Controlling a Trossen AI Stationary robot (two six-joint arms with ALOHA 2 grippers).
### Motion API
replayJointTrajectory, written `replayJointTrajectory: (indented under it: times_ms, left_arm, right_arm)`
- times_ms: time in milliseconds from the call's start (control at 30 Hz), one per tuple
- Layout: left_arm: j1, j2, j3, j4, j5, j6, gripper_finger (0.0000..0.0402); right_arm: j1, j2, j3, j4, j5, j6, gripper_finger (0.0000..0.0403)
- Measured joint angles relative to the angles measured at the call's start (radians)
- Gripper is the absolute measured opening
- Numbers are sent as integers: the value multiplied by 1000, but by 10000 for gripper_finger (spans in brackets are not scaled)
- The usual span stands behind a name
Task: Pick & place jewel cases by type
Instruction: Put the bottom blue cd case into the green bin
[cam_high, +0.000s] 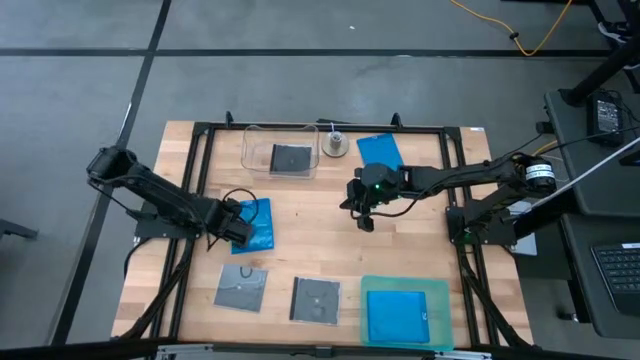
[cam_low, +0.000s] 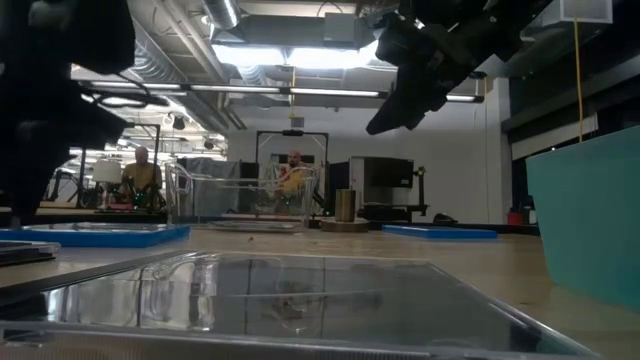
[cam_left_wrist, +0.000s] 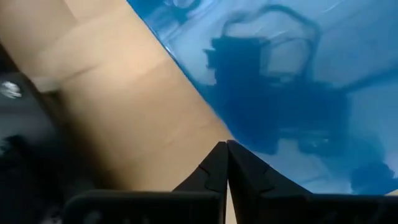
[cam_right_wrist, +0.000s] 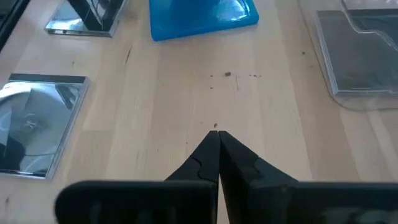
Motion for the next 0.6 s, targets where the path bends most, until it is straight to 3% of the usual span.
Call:
replayJointTrajectory:
  times_ms: [300, 600]
  left_arm:
    - [10, 136, 4, 125, 32, -23, 3]
    - [78, 161, 41, 127, 30, 43, 2]
  right_arm:
    - [-51, 0, 0, -98, -1, -76, 5]
    - [-117, 0, 0, -149, -1, -127, 6]
